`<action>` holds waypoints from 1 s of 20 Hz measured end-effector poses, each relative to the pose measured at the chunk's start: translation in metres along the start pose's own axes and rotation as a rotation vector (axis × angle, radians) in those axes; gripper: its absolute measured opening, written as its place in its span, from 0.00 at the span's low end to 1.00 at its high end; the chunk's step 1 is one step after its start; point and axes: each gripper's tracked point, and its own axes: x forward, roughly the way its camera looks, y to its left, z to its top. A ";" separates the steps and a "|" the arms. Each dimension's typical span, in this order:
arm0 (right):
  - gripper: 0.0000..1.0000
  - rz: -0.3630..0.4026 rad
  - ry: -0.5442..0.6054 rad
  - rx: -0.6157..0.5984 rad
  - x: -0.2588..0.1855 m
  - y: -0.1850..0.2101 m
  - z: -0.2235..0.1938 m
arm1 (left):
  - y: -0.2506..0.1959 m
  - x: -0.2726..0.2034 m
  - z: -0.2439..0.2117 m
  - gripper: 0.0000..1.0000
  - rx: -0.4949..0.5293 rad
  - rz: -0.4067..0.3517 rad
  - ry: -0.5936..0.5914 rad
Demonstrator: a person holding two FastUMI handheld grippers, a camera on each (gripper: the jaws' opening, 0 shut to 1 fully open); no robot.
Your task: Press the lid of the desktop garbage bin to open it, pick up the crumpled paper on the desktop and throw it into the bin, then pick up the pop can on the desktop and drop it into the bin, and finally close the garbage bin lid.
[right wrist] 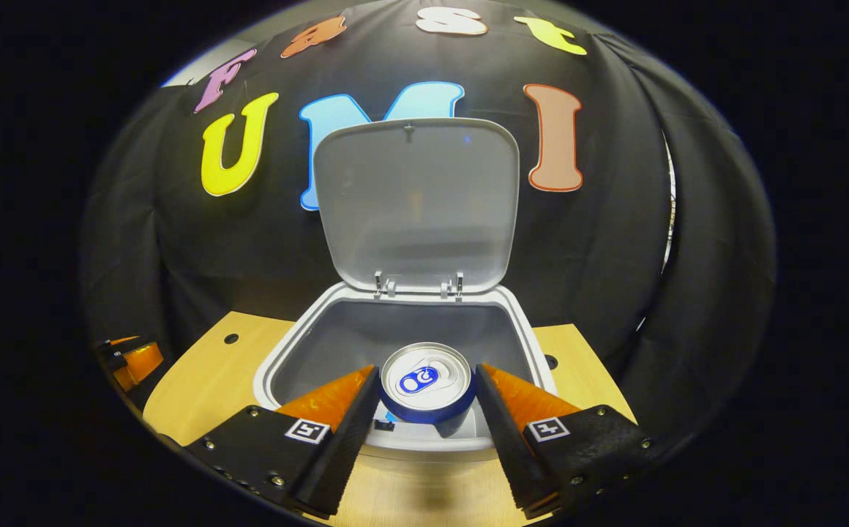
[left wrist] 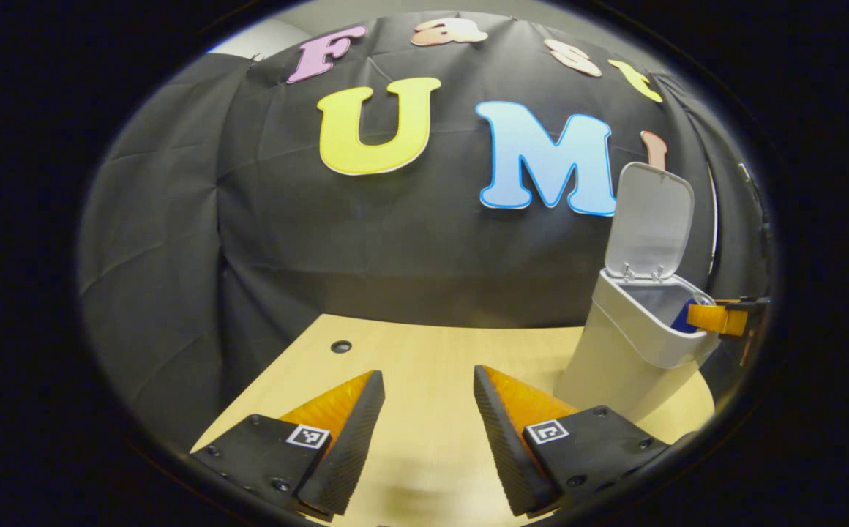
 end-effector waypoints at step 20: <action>0.85 0.002 -0.030 -0.017 0.003 0.004 -0.002 | -0.004 0.000 -0.006 0.86 -0.020 -0.003 0.016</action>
